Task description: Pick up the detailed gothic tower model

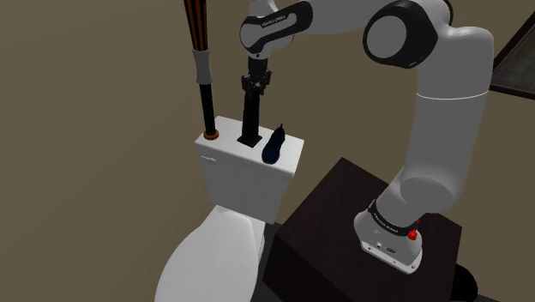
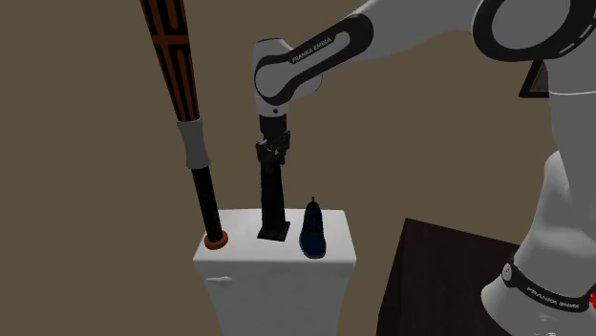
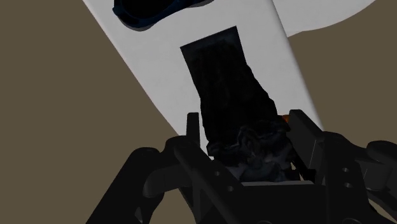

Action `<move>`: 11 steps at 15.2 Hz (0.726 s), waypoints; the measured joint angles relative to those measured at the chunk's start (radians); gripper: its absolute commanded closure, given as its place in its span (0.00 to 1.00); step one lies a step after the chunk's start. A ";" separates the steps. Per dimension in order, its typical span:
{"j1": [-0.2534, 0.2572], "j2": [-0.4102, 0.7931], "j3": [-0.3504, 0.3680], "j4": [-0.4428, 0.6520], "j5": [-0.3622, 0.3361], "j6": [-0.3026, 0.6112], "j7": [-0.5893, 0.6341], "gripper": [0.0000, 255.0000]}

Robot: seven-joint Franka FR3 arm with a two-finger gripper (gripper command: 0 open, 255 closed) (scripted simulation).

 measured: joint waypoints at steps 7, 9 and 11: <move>-0.001 -0.010 -0.001 0.022 -0.002 -0.034 0.001 1.00; 0.000 -0.019 -0.002 0.034 -0.004 -0.056 0.004 1.00; 0.000 -0.026 -0.002 0.051 -0.005 -0.079 0.005 1.00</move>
